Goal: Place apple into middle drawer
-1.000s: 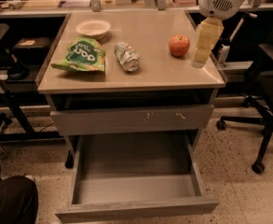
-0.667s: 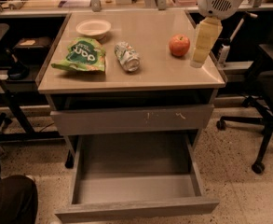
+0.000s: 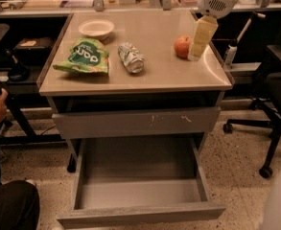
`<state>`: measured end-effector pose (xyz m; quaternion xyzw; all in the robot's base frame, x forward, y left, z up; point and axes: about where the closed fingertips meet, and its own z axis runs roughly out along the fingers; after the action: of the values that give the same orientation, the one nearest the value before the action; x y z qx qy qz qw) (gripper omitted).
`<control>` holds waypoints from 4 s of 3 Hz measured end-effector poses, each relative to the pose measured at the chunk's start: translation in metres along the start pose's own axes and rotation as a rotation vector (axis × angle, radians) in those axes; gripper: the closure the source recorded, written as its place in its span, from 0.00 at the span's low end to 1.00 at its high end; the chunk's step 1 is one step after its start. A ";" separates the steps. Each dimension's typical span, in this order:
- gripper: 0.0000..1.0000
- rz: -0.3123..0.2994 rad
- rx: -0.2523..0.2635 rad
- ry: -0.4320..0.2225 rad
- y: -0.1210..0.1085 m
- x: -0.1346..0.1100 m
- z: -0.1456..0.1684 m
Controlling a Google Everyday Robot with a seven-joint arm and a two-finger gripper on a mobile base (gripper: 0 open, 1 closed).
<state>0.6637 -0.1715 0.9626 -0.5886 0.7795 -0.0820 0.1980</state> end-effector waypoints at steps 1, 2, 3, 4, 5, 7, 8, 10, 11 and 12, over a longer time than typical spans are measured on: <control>0.00 0.021 0.007 0.014 -0.027 0.001 0.022; 0.00 0.020 0.005 0.042 -0.064 -0.008 0.064; 0.00 0.023 0.016 0.035 -0.069 -0.009 0.064; 0.00 0.023 0.012 0.014 -0.072 -0.010 0.077; 0.00 0.032 -0.003 -0.006 -0.078 -0.014 0.097; 0.00 0.030 -0.006 -0.017 -0.088 -0.014 0.123; 0.00 0.025 -0.005 -0.018 -0.091 -0.013 0.131; 0.00 0.106 -0.077 -0.033 -0.078 0.010 0.153; 0.00 0.125 -0.092 -0.038 -0.076 0.013 0.158; 0.19 0.142 -0.097 -0.030 -0.074 0.010 0.161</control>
Offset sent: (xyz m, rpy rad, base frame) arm 0.1026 -0.0158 -0.0190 -0.0320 0.0171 -0.0503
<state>0.7926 -0.1863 0.8410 -0.5418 0.8194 -0.0208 0.1862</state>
